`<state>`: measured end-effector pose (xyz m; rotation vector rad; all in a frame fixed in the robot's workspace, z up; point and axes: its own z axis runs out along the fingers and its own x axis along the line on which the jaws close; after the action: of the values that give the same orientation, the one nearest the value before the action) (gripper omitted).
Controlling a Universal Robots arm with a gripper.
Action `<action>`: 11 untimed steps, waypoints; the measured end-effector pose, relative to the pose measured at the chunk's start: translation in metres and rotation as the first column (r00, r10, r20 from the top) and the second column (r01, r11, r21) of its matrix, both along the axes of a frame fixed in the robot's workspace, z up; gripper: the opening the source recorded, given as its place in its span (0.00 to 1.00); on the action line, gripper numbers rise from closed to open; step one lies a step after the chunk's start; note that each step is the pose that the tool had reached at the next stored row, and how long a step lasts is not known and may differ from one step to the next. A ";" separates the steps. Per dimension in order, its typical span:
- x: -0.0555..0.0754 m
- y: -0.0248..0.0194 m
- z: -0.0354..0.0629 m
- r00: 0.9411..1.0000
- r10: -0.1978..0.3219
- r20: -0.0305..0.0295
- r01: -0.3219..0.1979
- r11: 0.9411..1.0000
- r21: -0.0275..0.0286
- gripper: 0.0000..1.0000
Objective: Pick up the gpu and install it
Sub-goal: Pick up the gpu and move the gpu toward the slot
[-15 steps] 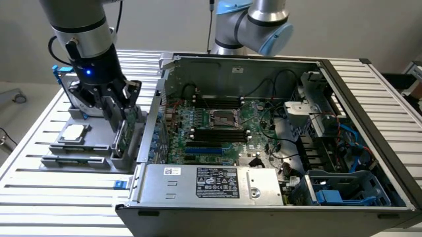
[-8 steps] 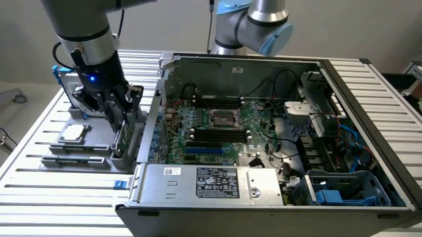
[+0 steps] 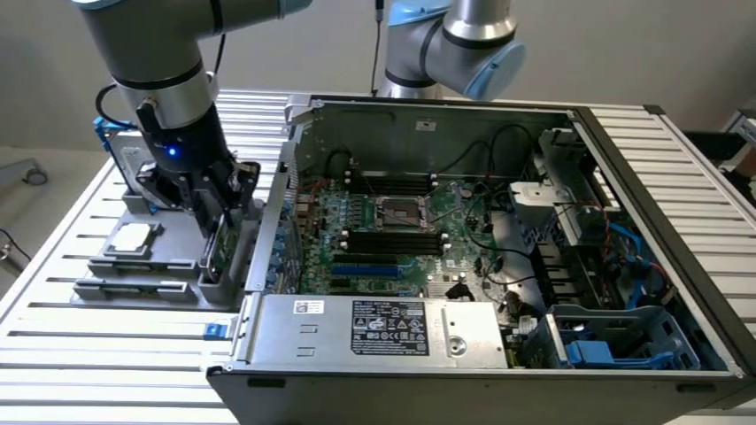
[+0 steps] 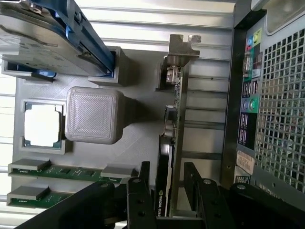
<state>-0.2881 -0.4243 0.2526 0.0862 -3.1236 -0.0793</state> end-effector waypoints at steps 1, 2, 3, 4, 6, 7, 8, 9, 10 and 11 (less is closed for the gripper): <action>0.000 0.0007 -0.0018 1.000 0.000 0.000 0.000 1.000 0.000 0.42; 0.000 0.0014 -0.0034 1.000 -0.001 0.000 0.001 1.000 0.000 0.42; -0.001 0.0020 -0.0046 1.000 -0.002 0.000 0.002 1.000 0.000 0.42; -0.001 0.0024 -0.0052 1.000 -0.003 0.000 0.003 1.000 0.000 0.42; -0.003 0.0026 -0.0058 1.000 -0.006 0.000 0.006 1.000 0.000 0.42; -0.003 0.0026 -0.0060 1.000 -0.008 0.000 0.008 1.000 0.000 0.42; -0.003 0.0027 -0.0062 1.000 -0.009 0.000 0.009 1.000 0.000 0.42; -0.003 0.0027 -0.0065 1.000 -0.009 0.000 0.009 1.000 0.000 0.42; -0.003 0.0027 -0.0068 1.000 -0.009 0.000 0.009 1.000 0.000 0.42; -0.003 0.0027 -0.0072 1.000 -0.010 0.000 0.010 1.000 0.000 0.42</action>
<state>-0.2914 -0.4216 0.2453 0.0709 -3.1242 -0.0799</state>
